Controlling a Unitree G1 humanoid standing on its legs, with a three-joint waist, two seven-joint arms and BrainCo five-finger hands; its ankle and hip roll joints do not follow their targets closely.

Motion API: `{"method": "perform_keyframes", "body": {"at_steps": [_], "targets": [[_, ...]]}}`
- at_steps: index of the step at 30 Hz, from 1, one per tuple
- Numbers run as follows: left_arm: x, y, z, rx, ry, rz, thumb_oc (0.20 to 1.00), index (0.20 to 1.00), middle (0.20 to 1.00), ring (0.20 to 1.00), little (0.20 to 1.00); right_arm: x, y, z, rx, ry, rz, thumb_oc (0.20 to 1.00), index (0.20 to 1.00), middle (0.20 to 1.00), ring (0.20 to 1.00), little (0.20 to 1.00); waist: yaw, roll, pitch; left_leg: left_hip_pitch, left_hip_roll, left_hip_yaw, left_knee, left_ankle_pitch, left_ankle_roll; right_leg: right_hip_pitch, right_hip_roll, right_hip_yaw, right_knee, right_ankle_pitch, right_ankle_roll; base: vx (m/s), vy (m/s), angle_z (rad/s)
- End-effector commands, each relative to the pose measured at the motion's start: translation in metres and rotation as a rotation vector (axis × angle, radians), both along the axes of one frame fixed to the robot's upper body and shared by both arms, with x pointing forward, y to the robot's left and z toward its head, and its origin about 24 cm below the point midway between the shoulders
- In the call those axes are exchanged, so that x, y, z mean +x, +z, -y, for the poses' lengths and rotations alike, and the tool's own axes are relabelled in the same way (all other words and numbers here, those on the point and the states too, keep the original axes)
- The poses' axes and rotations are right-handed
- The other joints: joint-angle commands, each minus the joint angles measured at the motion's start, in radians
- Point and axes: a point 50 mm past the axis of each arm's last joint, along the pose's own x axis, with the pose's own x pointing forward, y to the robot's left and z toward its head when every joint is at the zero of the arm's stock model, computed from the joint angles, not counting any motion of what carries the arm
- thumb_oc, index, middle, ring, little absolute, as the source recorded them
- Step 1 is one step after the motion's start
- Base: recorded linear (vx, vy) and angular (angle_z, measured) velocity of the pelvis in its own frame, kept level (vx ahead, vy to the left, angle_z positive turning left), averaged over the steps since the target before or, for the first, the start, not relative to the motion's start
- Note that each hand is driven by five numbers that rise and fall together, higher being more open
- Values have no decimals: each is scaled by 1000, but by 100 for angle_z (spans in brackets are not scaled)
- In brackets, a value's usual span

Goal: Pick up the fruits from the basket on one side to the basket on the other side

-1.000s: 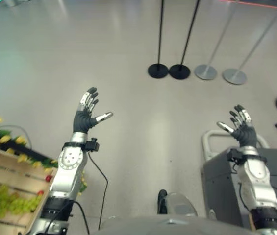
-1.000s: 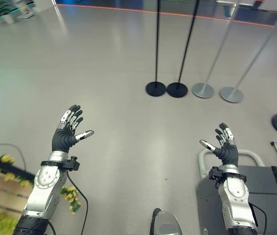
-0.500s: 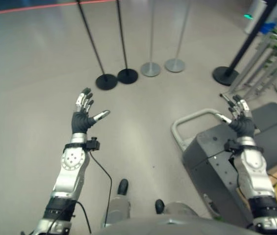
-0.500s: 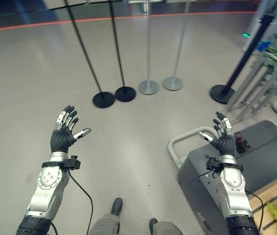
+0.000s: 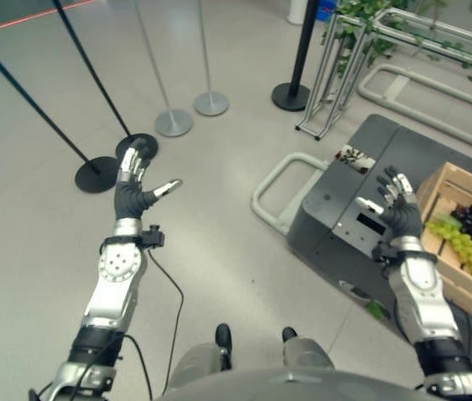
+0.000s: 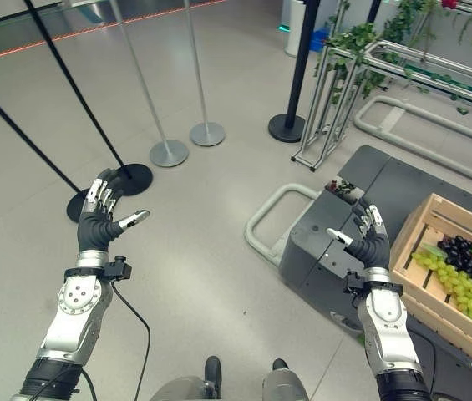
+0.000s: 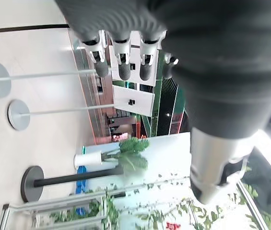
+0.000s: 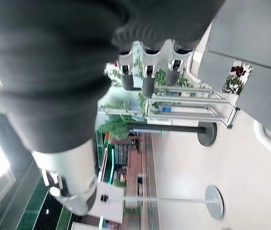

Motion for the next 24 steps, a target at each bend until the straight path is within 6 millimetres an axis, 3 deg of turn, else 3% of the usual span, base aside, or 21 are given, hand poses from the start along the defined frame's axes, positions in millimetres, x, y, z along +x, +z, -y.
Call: {"method": "perform_keyframes", "body": {"at_steps": [1, 3, 4, 5, 6, 8, 9, 10, 11, 13, 14, 15, 16, 17, 19, 24], "targets": [[-4, 27, -1, 62, 27, 160, 1000, 1000, 1000, 1000, 1000, 6, 32, 3, -66, 5, 143, 1000, 1000, 1000, 1000, 1000, -15, 14, -20, 24, 44, 11, 38, -99, -34, -44, -26, 4, 45, 103, 93, -72, 114, -58], [-3, 30, -6, 67, 53, 177, 1000, 1000, 1000, 1000, 1000, 5, 32, 1, -74, 12, 145, 1000, 1000, 1000, 1000, 1000, -23, 11, -12, 31, 40, 60, 7, -93, -42, -81, -52, -20, -13, 178, 102, -150, 125, -106], [-2, 35, -10, 68, 77, 195, 1000, 1000, 1000, 1000, 1000, 3, 34, 0, -73, 3, 156, 1000, 1000, 1000, 1000, 1000, 3, 28, 11, 24, 58, 92, 13, -88, -41, -135, -81, -219, 34, 140, 59, -201, 189, -102], [-2, 36, -11, 65, 88, 196, 1000, 1000, 1000, 1000, 1000, 1, 31, 1, -70, -1, 149, 1000, 1000, 1000, 1000, 1000, 17, 42, 12, 20, 60, 104, 7, -85, -35, -129, -88, -317, 102, 97, 33, -201, 213, -159], [-2, 36, -12, 60, 90, 197, 1000, 1000, 1000, 1000, 1000, -1, 30, 1, -74, 0, 141, 1000, 1000, 1000, 1000, 1000, 16, 47, 8, 15, 57, 109, -5, -71, -32, -119, -80, -366, 144, 67, 16, -159, 193, -131], [-2, 38, -14, 59, 98, 203, 1000, 1000, 1000, 1000, 1000, -2, 30, 0, -82, 7, 143, 1000, 1000, 1000, 1000, 1000, 52, 60, 1, 16, 65, 175, -23, -62, -16, -86, -73, -529, 313, -4, -7, -116, 161, -72], [-2, 41, -15, 53, 97, 211, 1000, 1000, 1000, 1000, 1000, -2, 30, 0, -87, 5, 143, 1000, 1000, 1000, 1000, 1000, 69, 55, -3, 18, 62, 204, -25, -64, -14, -57, -87, -580, 338, -26, -4, -42, 69, -33], [-2, 41, -15, 53, 97, 211, 1000, 1000, 1000, 1000, 1000, -2, 30, -1, -87, 5, 143, 1000, 1000, 1000, 1000, 1000, 69, 54, -2, 19, 61, 204, -25, -64, -14, -56, -87, -580, 339, -27, -3, -72, 27, -78], [-4, 43, -16, 21, 89, 225, 1000, 1000, 1000, 1000, 1000, -1, 31, -2, -102, 10, 144, 1000, 1000, 1000, 1000, 1000, 95, 52, -16, 11, 69, 279, -13, -71, -6, 9, -101, -673, 361, -25, 5, -21, 9, -93], [-4, 44, -18, -2, 79, 227, 1000, 1000, 1000, 1000, 1000, 3, 34, -6, -108, 34, 151, 1000, 1000, 1000, 1000, 1000, 109, 37, -35, 6, 70, 322, 9, -99, -6, 69, -90, -668, 310, -48, 26, -33, -40, -90], [-5, 43, -20, -10, 81, 225, 1000, 1000, 1000, 1000, 1000, 6, 34, -9, -116, 45, 147, 1000, 1000, 1000, 1000, 1000, 121, 32, -41, 0, 83, 358, 28, -104, -11, 103, -80, -677, 226, -69, 16, -50, -60, -66], [-5, 43, -20, -10, 81, 225, 1000, 1000, 1000, 1000, 1000, 6, 34, -9, -116, 45, 147, 1000, 1000, 1000, 1000, 1000, 121, 32, -41, 0, 83, 358, 28, -104, -11, 103, -80, -677, 226, -69, 16, -62, -142, -125], [-8, 41, -21, -38, 81, 222, 1000, 1000, 1000, 1000, 1000, 9, 35, -12, -100, 58, 154, 1000, 1000, 1000, 1000, 1000, 144, 29, -55, -20, 110, 409, 62, -101, -26, 153, -53, -669, 73, -90, 0, -66, -164, -106], [-8, 40, -20, -50, 78, 220, 1000, 1000, 1000, 1000, 1000, 10, 34, -12, -99, 58, 150, 1000, 1000, 1000, 1000, 1000, 142, 28, -53, -26, 119, 420, 73, -93, -33, 161, -38, -653, 37, -89, -3, -74, -221, -188], [-7, 36, -18, -87, 68, 207, 1000, 1000, 1000, 1000, 1000, 9, 35, -11, -119, 62, 142, 1000, 1000, 1000, 1000, 1000, 138, 38, -49, -24, 142, 422, 71, -69, -49, 159, -9, -602, 15, -80, -20, -12, -133, -139], [-4, 30, -10, -70, 34, 171, 1000, 1000, 1000, 1000, 1000, 1, 29, -3, -161, 60, 97, 1000, 1000, 1000, 1000, 1000, 111, 36, -52, -14, 161, 414, 59, -35, -71, 198, 30, -581, -66, -79, -44, -17, -149, -29]]}}
